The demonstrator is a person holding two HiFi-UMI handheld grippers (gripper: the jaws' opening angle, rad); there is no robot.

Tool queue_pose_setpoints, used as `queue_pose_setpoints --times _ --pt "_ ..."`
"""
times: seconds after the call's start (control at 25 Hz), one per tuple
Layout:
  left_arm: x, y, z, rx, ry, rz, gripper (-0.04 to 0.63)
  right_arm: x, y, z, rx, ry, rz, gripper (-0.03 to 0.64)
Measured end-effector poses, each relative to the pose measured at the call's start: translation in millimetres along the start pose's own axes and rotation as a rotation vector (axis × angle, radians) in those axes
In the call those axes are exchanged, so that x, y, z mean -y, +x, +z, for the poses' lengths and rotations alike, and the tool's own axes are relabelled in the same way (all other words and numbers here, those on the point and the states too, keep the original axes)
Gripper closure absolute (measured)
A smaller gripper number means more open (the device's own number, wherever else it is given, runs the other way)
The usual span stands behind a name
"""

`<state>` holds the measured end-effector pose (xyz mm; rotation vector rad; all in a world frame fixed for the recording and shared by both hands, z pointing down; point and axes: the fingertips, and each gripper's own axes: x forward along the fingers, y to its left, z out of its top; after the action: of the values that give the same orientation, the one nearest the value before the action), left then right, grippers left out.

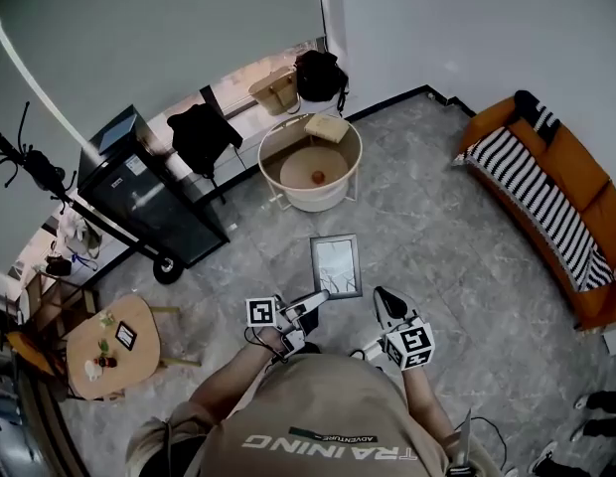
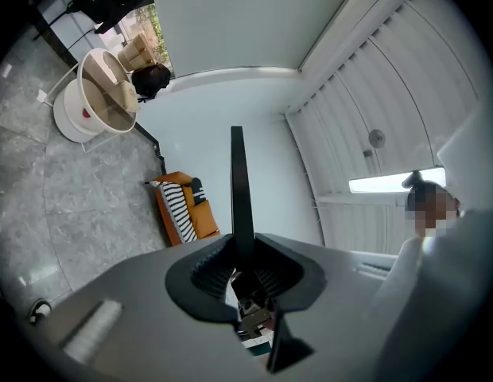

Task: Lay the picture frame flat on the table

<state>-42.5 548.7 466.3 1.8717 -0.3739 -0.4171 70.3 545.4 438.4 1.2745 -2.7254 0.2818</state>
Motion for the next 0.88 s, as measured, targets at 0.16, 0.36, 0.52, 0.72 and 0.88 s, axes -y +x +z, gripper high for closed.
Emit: queue_pose_setpoints --times 0.16,0.36,0.52,0.72,0.88 --pt "3.1 3.4 -5.4 0.007 -0.031 -0.005 0.521 0.8 -0.7 -7.3 -0.027 0.011 0.023 0.609" --pt "-7.9 5.2 15.1 0.023 -0.043 0.002 0.522 18.8 21.6 -9.7 -0.045 0.013 0.008 0.609" --pt "-26.7 9.4 36.0 -0.003 -0.046 0.010 0.521 33.1 40.6 -13.7 -0.061 0.039 -0.001 0.609" --pt "-42.1 23.3 83.0 -0.028 -0.061 -0.014 0.522 51.6 84.8 8.9 -0.031 0.043 -0.022 0.609" --pt "-50.8 36.5 121.0 -0.042 -0.036 -0.033 0.521 60.5 120.1 23.5 -0.033 0.022 0.001 0.609"
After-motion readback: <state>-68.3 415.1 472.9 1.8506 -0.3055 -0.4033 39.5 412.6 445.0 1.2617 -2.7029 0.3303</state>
